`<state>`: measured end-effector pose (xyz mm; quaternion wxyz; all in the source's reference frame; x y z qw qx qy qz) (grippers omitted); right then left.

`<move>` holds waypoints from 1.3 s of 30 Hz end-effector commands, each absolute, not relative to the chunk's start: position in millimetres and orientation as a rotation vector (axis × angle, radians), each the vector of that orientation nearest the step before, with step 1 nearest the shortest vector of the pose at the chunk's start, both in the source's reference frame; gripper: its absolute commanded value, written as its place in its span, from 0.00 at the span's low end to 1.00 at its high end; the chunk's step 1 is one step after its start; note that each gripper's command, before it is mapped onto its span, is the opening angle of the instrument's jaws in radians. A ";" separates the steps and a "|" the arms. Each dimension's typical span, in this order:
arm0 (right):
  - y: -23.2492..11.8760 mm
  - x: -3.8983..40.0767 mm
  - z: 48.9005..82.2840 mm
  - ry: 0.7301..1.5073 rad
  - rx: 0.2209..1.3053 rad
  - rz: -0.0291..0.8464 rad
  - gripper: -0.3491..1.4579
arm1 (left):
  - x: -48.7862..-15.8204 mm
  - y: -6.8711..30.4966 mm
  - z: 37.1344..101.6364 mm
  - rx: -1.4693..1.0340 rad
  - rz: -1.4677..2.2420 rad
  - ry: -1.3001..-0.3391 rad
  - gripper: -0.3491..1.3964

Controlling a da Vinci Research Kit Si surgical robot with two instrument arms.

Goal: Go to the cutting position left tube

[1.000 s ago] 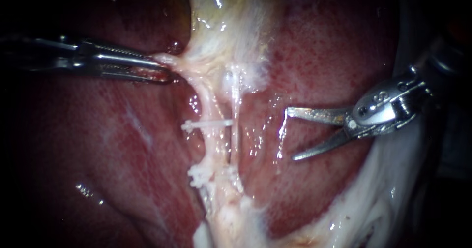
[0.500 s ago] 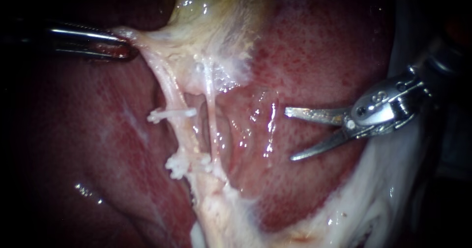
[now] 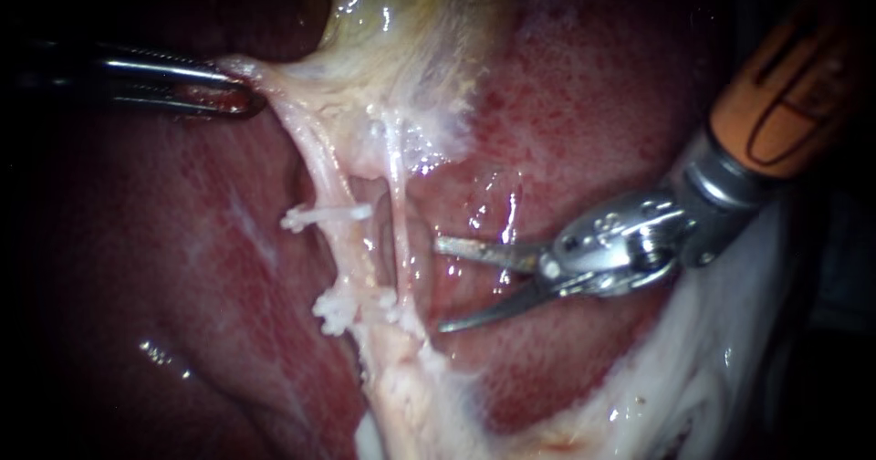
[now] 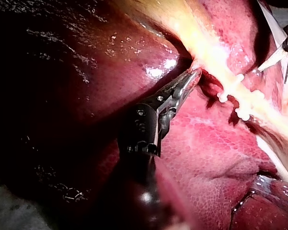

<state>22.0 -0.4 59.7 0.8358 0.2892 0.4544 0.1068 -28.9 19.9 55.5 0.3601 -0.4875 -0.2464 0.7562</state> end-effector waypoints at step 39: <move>1.3 25.7 67.0 1.079 0.921 0.220 0.98 | -28.9 19.8 55.6 -1.257 1.950 -0.634 0.00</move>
